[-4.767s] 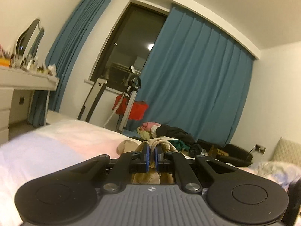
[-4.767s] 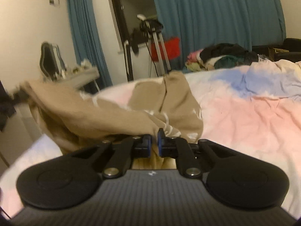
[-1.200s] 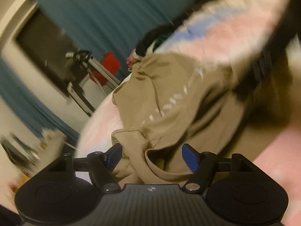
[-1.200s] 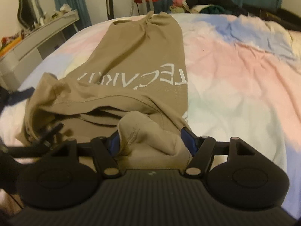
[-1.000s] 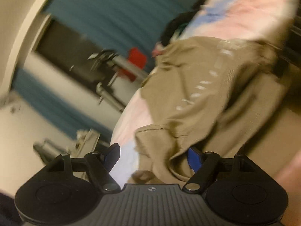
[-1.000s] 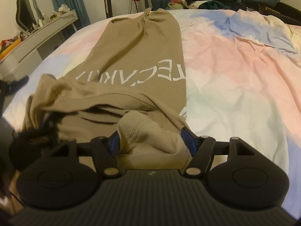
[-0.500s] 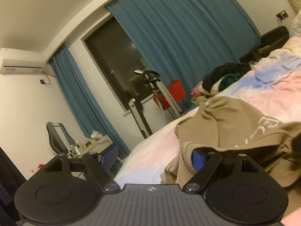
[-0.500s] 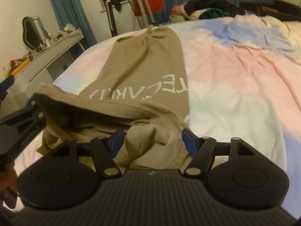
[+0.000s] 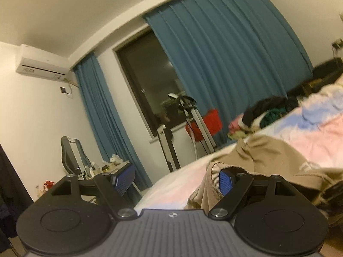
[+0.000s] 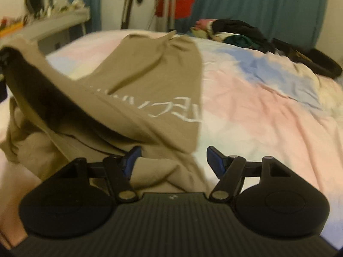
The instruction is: Fold clothes
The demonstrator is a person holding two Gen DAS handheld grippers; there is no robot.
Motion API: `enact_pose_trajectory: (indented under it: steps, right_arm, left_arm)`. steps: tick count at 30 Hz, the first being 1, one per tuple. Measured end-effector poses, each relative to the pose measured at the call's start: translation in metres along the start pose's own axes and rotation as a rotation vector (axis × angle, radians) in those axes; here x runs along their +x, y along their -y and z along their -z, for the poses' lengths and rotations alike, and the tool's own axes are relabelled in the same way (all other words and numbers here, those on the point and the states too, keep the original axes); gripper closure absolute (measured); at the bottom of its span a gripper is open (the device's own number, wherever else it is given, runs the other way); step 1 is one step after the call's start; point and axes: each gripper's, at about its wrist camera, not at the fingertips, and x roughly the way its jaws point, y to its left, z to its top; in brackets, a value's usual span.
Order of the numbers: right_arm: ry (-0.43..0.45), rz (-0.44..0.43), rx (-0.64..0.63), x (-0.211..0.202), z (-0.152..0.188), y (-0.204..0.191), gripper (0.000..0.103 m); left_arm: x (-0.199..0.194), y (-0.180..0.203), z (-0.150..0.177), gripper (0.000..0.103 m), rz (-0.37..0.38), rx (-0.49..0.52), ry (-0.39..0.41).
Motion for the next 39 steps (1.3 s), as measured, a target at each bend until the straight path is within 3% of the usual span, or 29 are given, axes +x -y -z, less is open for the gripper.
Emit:
enact_pose_trajectory:
  steps: [4, 8, 12, 15, 17, 20, 23, 26, 29, 34, 37, 39]
  right_arm:
    - [0.05, 0.002, 0.091, -0.04, -0.001, 0.035, 0.034]
    - [0.104, 0.077, 0.134, -0.056, -0.006, 0.055, 0.031]
    - [0.114, -0.103, 0.14, -0.05, -0.004, 0.037, 0.032]
    - [0.131, -0.204, -0.018, -0.045, -0.002, -0.005, 0.034]
    - [0.155, -0.189, -0.13, -0.04, -0.003, -0.033, 0.034]
    - [0.183, -0.108, -0.199, -0.021, -0.01, -0.052, 0.034]
    - [0.186, 0.026, -0.146, -0.016, -0.013, -0.037, 0.034]
    - [0.192, 0.056, 0.032, -0.033, -0.015, 0.004, 0.033]
    - [0.113, 0.007, 0.143, -0.033, -0.01, 0.032, 0.02]
    - [-0.076, -0.077, 0.161, -0.012, 0.005, 0.039, 0.02]
    - [-0.176, -0.129, 0.091, -0.004, 0.013, 0.022, 0.02]
    - [-0.175, -0.125, -0.046, -0.012, 0.021, 0.0, 0.02]
  left_arm:
    - [-0.008, -0.011, -0.008, 0.022, -0.005, -0.045, 0.015]
    - [-0.021, -0.017, -0.014, 0.022, -0.001, -0.064, 0.04]
    - [-0.031, -0.022, -0.02, 0.022, -0.008, -0.08, 0.084]
    - [-0.04, -0.027, -0.023, 0.022, -0.008, -0.101, 0.11]
    - [-0.045, -0.028, -0.025, 0.022, -0.013, -0.105, 0.122]
    - [-0.048, -0.029, -0.025, 0.022, -0.014, -0.11, 0.124]
    - [-0.047, -0.027, -0.024, 0.022, -0.007, -0.108, 0.113]
    - [-0.045, -0.025, -0.025, 0.022, 0.016, -0.115, 0.105]
    - [-0.048, -0.029, -0.029, 0.022, 0.056, -0.178, 0.104]
    - [-0.049, -0.039, -0.029, 0.022, 0.045, -0.225, 0.079]
    - [-0.052, -0.046, -0.03, 0.023, -0.004, -0.232, 0.076]
    - [-0.05, -0.054, -0.029, 0.023, -0.022, -0.257, 0.058]
